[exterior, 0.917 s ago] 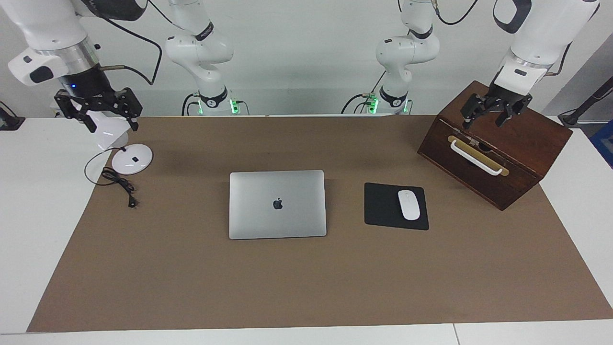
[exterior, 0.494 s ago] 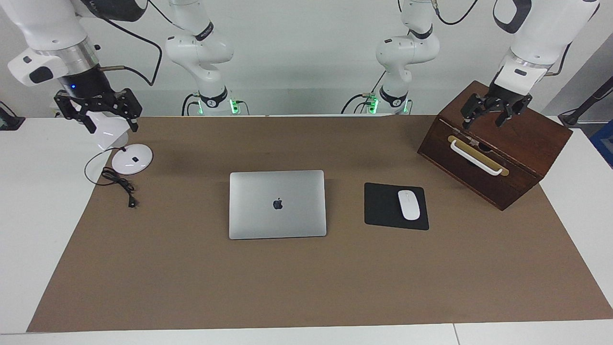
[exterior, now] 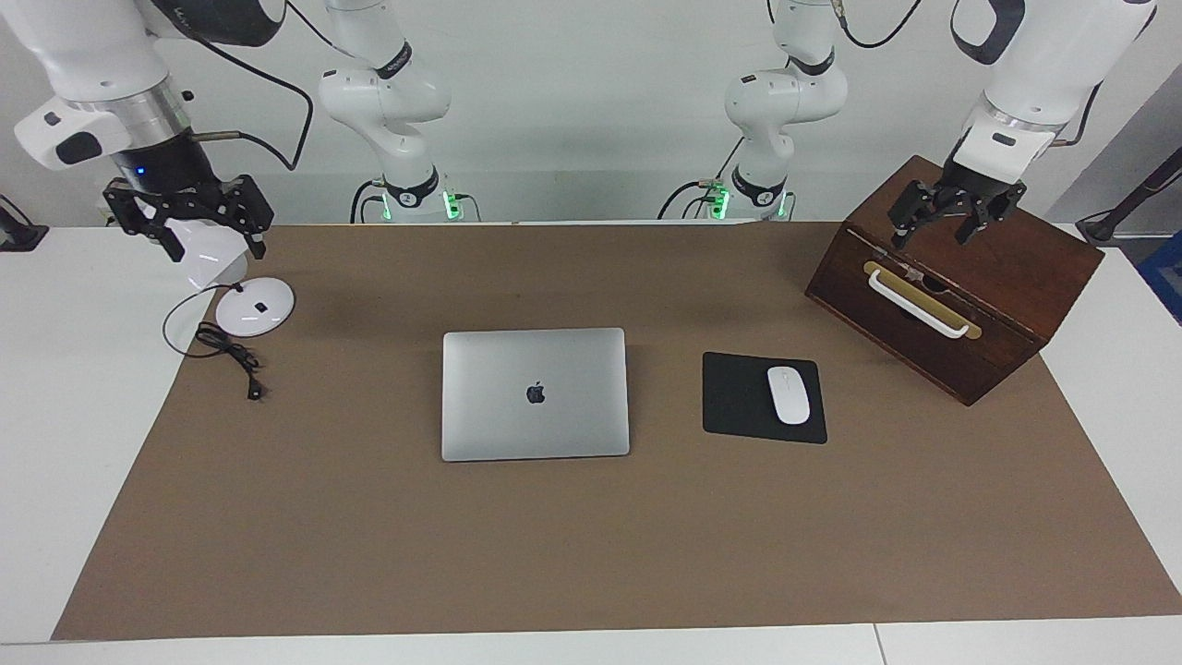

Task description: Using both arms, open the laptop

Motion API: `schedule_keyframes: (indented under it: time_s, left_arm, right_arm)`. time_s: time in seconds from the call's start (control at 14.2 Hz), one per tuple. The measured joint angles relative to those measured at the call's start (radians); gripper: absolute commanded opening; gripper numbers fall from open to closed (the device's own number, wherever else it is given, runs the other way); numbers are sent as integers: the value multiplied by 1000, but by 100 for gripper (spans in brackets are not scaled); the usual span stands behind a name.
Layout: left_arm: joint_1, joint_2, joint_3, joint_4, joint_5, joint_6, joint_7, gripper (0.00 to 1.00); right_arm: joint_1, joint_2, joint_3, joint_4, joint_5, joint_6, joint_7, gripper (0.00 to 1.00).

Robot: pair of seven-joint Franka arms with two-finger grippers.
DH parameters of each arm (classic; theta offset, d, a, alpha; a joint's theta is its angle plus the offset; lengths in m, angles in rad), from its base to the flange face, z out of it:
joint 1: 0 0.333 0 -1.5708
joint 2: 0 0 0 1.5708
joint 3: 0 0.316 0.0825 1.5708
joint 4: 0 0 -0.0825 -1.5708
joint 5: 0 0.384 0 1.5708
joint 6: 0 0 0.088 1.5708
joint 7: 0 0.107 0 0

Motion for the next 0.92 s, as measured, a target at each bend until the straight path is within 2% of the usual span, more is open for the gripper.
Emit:
schedule_keyframes:
  time_s: [0.92]
  left_arm:
    - [0, 0, -1, 0, 0, 0, 0, 100]
  right_arm:
    - [-15, 5, -1, -3, 0, 32, 0, 100]
